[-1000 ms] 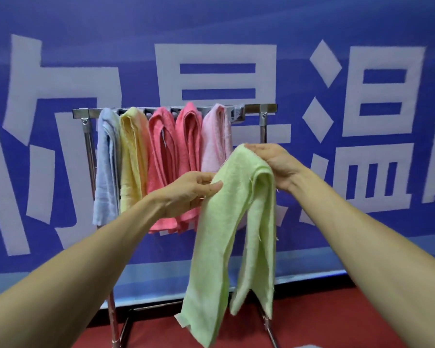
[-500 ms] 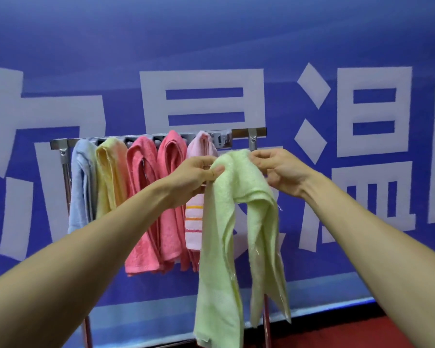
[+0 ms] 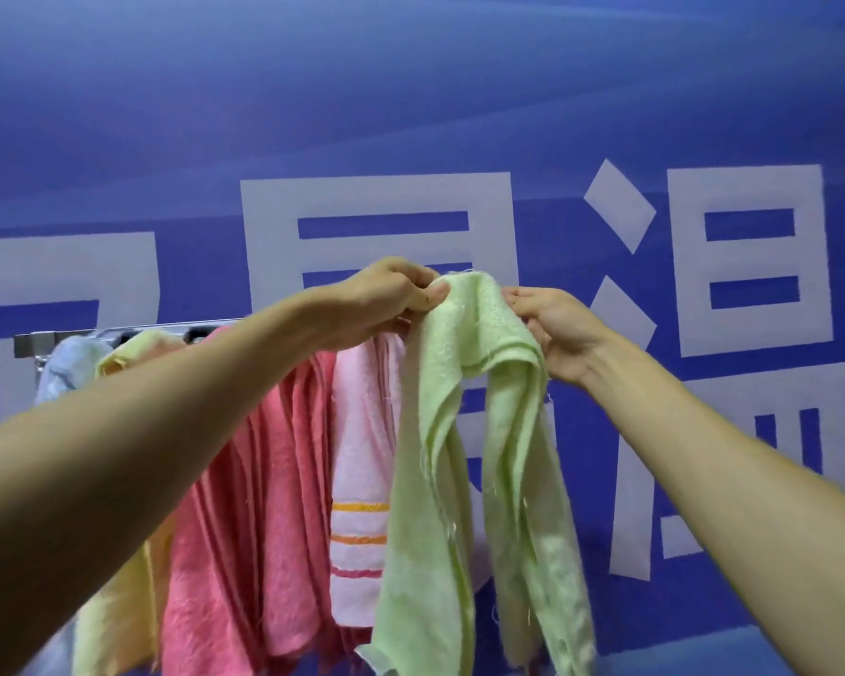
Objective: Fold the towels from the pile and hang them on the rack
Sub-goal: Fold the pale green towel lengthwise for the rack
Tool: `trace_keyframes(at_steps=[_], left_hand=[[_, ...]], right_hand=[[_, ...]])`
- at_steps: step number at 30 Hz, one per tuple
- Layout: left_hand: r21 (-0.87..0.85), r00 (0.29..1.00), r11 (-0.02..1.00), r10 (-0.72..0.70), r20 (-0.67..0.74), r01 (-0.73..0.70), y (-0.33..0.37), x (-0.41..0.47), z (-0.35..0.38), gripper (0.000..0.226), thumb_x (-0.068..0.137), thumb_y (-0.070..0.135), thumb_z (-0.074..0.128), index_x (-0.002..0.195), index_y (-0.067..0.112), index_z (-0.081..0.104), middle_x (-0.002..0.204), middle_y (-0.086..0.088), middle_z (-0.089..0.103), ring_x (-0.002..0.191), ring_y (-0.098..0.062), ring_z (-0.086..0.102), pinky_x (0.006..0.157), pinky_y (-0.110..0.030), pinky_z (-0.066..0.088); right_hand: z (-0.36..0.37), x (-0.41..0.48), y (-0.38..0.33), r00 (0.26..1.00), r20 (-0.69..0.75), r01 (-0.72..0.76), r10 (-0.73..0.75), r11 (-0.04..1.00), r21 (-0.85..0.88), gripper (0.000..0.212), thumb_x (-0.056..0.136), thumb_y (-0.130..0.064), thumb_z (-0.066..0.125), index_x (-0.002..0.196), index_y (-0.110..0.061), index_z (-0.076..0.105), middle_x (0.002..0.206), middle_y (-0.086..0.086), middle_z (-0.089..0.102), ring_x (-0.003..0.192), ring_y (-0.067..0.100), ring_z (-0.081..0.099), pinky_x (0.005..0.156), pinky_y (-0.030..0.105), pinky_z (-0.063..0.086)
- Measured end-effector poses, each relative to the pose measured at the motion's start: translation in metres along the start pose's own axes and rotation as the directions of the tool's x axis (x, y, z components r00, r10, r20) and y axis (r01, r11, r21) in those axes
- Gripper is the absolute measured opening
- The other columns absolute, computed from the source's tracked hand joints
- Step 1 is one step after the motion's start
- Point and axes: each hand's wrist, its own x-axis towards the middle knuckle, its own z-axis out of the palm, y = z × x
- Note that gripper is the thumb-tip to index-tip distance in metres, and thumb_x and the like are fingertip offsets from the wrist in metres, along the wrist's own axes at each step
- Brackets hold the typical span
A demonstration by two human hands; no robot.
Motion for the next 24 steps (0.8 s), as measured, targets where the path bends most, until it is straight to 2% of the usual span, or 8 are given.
trace_keyframes(at_steps=[3,5,9,12,14,19,22,24], left_hand=[[0.145,0.988,0.989,0.032,-0.149,-0.01,0.006,0.029,-0.011,0.019,0.098,0.018,0.051,0.094,0.002,0.06,0.078,-0.008,0.049,0.07,-0.016,0.047,0.061,-0.022,0.043],[0.259,0.965,0.966,0.049,-0.259,0.02,0.001,0.044,-0.017,0.017,0.095,0.019,0.056,0.091,0.005,0.064,0.08,-0.009,0.051,0.07,-0.016,0.048,0.061,-0.023,0.043],[0.44,0.941,0.887,0.017,-0.337,0.141,-0.023,0.06,-0.018,0.017,0.092,0.02,0.059,0.094,0.005,0.068,0.08,-0.008,0.054,0.072,-0.019,0.05,0.057,-0.025,0.041],[0.542,0.929,0.817,0.021,-0.369,0.196,-0.044,0.061,-0.014,0.016,0.09,0.026,0.06,0.092,0.013,0.07,0.089,-0.006,0.062,0.085,-0.023,0.057,0.076,-0.03,0.048],[0.62,0.925,0.755,0.047,-0.378,0.215,-0.053,0.062,-0.011,0.01,0.09,0.026,0.06,0.09,0.02,0.068,0.09,-0.003,0.063,0.099,-0.025,0.058,0.095,-0.04,0.041],[0.88,0.949,0.457,0.199,-0.243,0.13,-0.061,0.062,-0.002,0.024,0.088,0.006,0.05,0.104,0.018,0.064,0.106,-0.002,0.067,0.106,-0.023,0.056,0.101,-0.041,0.022],[0.907,0.954,0.404,0.206,-0.219,0.12,-0.06,0.056,0.0,0.021,0.084,0.003,0.051,0.09,0.02,0.063,0.094,-0.002,0.067,0.099,-0.025,0.058,0.105,-0.044,0.018],[0.93,0.954,0.353,0.23,-0.193,0.103,-0.062,0.05,0.001,0.02,0.08,0.002,0.052,0.077,0.021,0.059,0.084,0.001,0.066,0.093,-0.024,0.059,0.106,-0.047,0.017]], right_hand=[[-0.001,0.031,0.001,0.999,-0.053,-0.002,0.006,0.996,0.084,0.028,0.09,-0.003,0.05,0.114,0.0,0.066,0.079,0.003,0.059,0.053,0.008,0.047,0.05,0.019,0.035],[0.0,0.047,0.006,0.991,-0.131,-0.009,0.015,0.999,0.048,0.022,0.085,-0.007,0.061,0.104,-0.005,0.073,0.078,0.003,0.056,0.051,0.009,0.038,0.054,0.024,0.03],[0.006,0.06,0.018,0.951,-0.307,-0.067,0.03,0.991,-0.112,0.02,0.082,-0.015,0.073,0.098,-0.004,0.073,0.069,0.001,0.066,0.048,0.01,0.057,0.048,0.024,0.044],[0.007,0.065,0.033,0.929,-0.369,-0.105,0.001,0.96,-0.26,0.027,0.079,-0.021,0.078,0.096,-0.001,0.072,0.076,0.004,0.07,0.056,0.011,0.063,0.045,0.022,0.047],[0.005,0.066,0.044,0.919,-0.394,-0.132,-0.022,0.924,-0.358,0.023,0.077,-0.019,0.078,0.089,-0.001,0.071,0.075,0.006,0.069,0.053,0.01,0.06,0.04,0.018,0.043],[0.005,0.058,0.06,0.94,-0.338,-0.111,-0.032,0.912,-0.395,0.012,0.083,-0.005,0.069,0.092,0.002,0.072,0.081,0.011,0.066,0.068,0.018,0.059,0.061,0.028,0.051],[0.007,0.055,0.063,0.946,-0.323,-0.128,-0.026,0.886,-0.445,0.011,0.087,-0.01,0.065,0.094,-0.005,0.073,0.069,0.003,0.064,0.049,0.006,0.053,0.037,0.016,0.039],[0.007,0.057,0.067,0.943,-0.333,-0.137,-0.022,0.885,-0.446,0.013,0.089,-0.009,0.062,0.096,-0.006,0.073,0.058,-0.001,0.061,0.034,0.0,0.047,0.033,0.013,0.033]])
